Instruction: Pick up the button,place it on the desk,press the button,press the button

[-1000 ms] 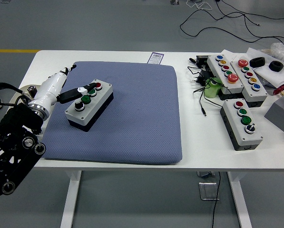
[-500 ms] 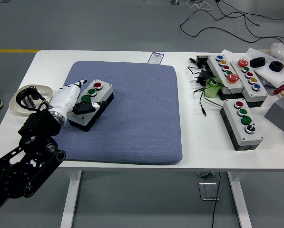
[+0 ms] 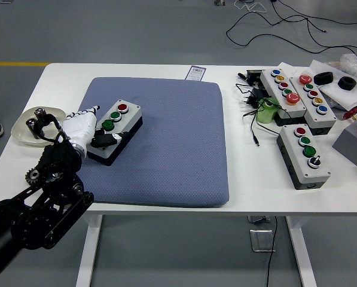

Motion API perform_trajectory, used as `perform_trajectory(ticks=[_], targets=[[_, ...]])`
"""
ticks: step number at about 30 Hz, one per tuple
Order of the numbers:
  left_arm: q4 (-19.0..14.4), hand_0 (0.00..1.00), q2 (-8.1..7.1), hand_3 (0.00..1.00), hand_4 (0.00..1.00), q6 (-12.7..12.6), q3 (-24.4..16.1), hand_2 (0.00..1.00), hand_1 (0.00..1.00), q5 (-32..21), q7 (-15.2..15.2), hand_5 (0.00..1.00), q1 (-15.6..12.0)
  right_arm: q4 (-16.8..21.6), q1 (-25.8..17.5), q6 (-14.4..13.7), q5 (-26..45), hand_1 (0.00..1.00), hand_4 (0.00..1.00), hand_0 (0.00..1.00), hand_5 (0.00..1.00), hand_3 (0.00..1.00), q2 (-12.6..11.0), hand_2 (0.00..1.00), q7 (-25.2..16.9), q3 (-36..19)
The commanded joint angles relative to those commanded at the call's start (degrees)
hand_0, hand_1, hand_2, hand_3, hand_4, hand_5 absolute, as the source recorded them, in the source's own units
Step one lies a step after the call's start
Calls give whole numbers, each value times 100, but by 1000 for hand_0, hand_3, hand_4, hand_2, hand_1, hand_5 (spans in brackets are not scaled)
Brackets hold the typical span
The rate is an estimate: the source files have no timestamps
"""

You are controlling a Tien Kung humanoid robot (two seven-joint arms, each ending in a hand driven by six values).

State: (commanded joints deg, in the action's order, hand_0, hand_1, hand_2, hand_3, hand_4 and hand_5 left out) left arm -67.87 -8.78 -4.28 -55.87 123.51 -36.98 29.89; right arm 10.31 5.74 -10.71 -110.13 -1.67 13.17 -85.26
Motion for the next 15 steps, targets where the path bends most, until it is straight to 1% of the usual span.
perform_trajectory(ticks=[3, 4, 9, 10, 15], targets=[[4, 906, 42, 998, 998, 108, 20, 998, 998, -59, 0, 706, 53, 0, 5, -1, 16, 658, 310, 673, 173, 624, 2, 674, 0, 10], [48, 890, 64, 998, 998, 145, 26, 998, 998, -60, 0, 721, 81, 0, 8, -1, 16, 658, 310, 673, 173, 624, 3, 674, 1, 10], [346, 890, 164, 998, 998, 327, 24, 998, 998, -74, 0, 721, 215, 0, 20, -2, 34, 658, 310, 673, 173, 624, 2, 674, 1, 28], [411, 864, 181, 998, 998, 359, 16, 998, 998, -85, 0, 719, 241, 0, 21, -4, 44, 658, 310, 673, 173, 624, 2, 674, 1, 31], [622, 864, 250, 998, 998, 393, -25, 998, 998, -68, 0, 719, 324, 0, 28, -9, 92, 658, 310, 673, 173, 624, 1, 674, 2, 72]])
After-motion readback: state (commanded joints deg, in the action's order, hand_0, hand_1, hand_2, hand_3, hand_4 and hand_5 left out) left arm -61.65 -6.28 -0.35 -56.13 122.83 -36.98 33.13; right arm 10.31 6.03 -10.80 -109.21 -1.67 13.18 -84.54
